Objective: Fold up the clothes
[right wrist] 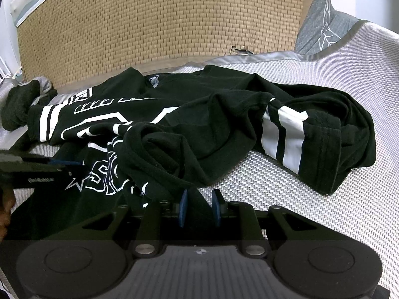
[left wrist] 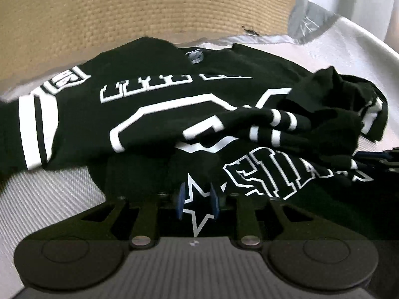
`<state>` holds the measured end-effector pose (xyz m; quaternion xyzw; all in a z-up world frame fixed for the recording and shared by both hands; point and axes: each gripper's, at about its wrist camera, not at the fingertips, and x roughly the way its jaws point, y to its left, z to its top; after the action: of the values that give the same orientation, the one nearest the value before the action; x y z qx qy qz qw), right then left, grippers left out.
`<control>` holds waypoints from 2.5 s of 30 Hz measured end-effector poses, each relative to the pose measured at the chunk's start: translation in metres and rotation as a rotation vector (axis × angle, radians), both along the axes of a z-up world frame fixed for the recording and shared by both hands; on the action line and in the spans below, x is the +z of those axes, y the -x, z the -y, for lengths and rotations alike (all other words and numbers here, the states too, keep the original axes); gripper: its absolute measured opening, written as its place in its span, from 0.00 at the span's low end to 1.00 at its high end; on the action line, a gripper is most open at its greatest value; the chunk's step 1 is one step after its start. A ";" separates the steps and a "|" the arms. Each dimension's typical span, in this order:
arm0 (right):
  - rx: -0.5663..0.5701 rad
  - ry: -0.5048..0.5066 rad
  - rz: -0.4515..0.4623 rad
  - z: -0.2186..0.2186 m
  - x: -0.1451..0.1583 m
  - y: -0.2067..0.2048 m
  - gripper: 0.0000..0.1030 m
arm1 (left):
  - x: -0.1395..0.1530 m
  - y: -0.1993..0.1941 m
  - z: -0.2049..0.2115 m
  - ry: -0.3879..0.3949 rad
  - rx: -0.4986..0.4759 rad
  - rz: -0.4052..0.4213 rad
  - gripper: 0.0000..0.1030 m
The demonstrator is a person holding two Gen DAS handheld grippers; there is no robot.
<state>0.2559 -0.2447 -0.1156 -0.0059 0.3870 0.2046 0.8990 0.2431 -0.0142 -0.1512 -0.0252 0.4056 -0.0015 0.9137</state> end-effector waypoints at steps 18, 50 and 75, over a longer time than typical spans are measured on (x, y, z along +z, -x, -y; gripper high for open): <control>0.046 -0.037 0.118 -0.003 0.015 0.018 0.29 | -0.019 0.023 0.001 0.023 0.056 0.186 0.26; 0.101 -0.145 0.155 -0.022 0.005 0.008 0.28 | -0.022 0.025 -0.002 0.045 0.056 0.204 0.26; -0.223 -0.231 0.375 0.055 0.048 0.011 0.03 | -0.020 0.026 -0.004 0.052 0.052 0.204 0.26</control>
<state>0.2446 -0.2997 -0.0681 0.1020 0.1855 0.1423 0.9669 0.2175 -0.0107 -0.1713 -0.0590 0.3095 0.0089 0.9490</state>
